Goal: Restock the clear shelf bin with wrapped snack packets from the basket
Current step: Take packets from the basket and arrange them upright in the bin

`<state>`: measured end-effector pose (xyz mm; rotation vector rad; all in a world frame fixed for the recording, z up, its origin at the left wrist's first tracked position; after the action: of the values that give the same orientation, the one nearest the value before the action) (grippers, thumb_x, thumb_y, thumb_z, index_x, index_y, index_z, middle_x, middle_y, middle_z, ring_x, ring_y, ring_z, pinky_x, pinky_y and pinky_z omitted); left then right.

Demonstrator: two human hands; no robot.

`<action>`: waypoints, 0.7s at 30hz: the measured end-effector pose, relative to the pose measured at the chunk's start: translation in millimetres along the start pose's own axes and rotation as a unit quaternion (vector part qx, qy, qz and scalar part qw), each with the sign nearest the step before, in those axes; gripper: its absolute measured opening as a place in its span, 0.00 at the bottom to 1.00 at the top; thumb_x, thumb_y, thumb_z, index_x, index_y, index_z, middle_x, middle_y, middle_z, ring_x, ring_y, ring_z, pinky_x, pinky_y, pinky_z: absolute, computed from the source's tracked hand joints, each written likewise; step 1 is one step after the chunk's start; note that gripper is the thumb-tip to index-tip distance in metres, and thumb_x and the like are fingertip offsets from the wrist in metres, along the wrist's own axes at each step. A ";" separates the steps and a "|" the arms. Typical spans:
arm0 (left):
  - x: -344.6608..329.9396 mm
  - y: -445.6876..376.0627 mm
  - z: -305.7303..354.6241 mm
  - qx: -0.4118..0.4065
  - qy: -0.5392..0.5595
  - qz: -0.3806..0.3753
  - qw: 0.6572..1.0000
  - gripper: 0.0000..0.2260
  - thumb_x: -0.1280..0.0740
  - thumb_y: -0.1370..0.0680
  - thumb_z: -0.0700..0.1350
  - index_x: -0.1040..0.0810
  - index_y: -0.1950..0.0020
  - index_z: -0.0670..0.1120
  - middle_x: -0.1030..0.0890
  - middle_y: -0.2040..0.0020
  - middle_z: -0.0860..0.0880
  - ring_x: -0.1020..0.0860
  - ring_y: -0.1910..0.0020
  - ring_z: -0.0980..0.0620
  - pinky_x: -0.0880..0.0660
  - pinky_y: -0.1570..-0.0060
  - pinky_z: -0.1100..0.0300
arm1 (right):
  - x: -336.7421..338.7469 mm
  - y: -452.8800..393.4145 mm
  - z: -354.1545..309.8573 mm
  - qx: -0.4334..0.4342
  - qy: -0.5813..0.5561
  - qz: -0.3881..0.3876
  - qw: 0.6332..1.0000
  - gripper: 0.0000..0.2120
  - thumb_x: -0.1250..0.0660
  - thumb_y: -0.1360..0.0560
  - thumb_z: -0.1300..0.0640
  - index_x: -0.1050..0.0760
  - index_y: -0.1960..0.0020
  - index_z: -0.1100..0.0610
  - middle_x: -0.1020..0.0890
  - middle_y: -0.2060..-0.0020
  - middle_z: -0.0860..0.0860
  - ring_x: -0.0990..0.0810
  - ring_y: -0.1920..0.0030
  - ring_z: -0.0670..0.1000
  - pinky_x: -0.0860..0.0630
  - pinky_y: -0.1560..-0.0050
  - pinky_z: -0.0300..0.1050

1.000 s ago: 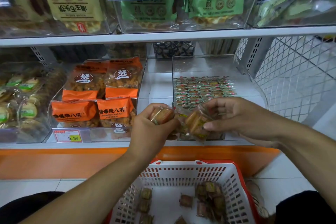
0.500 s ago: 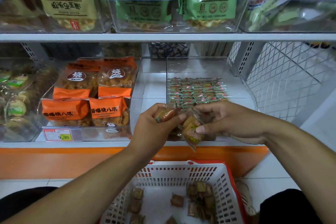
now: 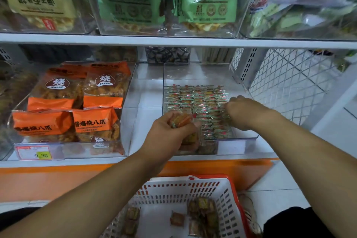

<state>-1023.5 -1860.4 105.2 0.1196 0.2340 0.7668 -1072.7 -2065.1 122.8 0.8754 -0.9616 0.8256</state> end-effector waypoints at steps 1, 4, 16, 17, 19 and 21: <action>-0.2 -0.2 -1.5 0.005 0.003 -0.004 1.000 0.14 0.22 0.27 0.45 0.18 0.43 0.46 0.15 0.49 0.44 0.14 0.50 0.47 0.16 0.54 0.46 | -5.0 -3.4 -1.1 -0.003 0.040 -0.014 0.999 0.15 0.35 0.20 0.56 0.26 0.34 0.59 0.24 0.37 0.57 0.29 0.36 0.59 0.30 0.39 0.50; -0.3 0.2 -5.7 0.019 0.002 -0.011 1.000 0.14 0.22 0.26 0.45 0.19 0.43 0.45 0.15 0.47 0.42 0.14 0.49 0.44 0.16 0.52 0.45 | -18.3 -10.2 -0.2 -0.030 0.153 -0.046 0.987 0.20 0.42 0.17 0.57 0.34 0.26 0.59 0.30 0.29 0.57 0.36 0.29 0.59 0.39 0.30 0.51; 1.6 -2.0 -12.2 0.057 0.026 -0.026 0.998 0.16 0.23 0.26 0.43 0.19 0.40 0.46 0.16 0.44 0.42 0.16 0.45 0.41 0.16 0.52 0.46 | -22.5 -23.6 -3.7 -0.070 0.204 -0.006 0.976 0.15 0.40 0.20 0.56 0.24 0.35 0.55 0.21 0.36 0.53 0.31 0.29 0.59 0.49 0.22 0.63; 1.8 -1.8 -12.7 0.062 0.039 -0.032 0.997 0.16 0.24 0.25 0.41 0.19 0.39 0.46 0.15 0.43 0.42 0.16 0.45 0.41 0.16 0.51 0.46 | -21.2 -23.7 -3.5 -0.076 0.203 0.003 0.976 0.16 0.40 0.20 0.56 0.25 0.33 0.55 0.21 0.36 0.54 0.31 0.29 0.59 0.48 0.23 0.63; 0.5 -0.5 -12.3 0.075 0.077 -0.049 0.993 0.15 0.26 0.24 0.40 0.20 0.38 0.45 0.15 0.45 0.42 0.15 0.47 0.42 0.17 0.52 0.47 | -19.1 -23.5 -4.7 -0.080 0.208 0.021 0.975 0.20 0.40 0.20 0.55 0.29 0.29 0.56 0.24 0.32 0.56 0.33 0.28 0.60 0.46 0.23 0.62; -1.8 2.1 -10.6 0.093 0.123 -0.065 0.986 0.13 0.29 0.23 0.39 0.20 0.38 0.43 0.14 0.47 0.41 0.14 0.50 0.44 0.17 0.53 0.50 | -16.8 -19.5 -5.3 -0.083 0.207 0.013 0.975 0.22 0.41 0.19 0.54 0.32 0.26 0.56 0.27 0.30 0.56 0.35 0.27 0.60 0.47 0.23 0.62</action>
<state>-1028.8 -1859.9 95.6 0.1846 0.5432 0.6270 -1059.6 -2071.5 101.0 0.5184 -0.6636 0.8923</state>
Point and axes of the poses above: each hand's wrist, its own y-axis away from the middle knuckle, its own x-axis out of the back of the hand, z = x × y, the point moved 9 cm from there along -y, towards the middle knuckle
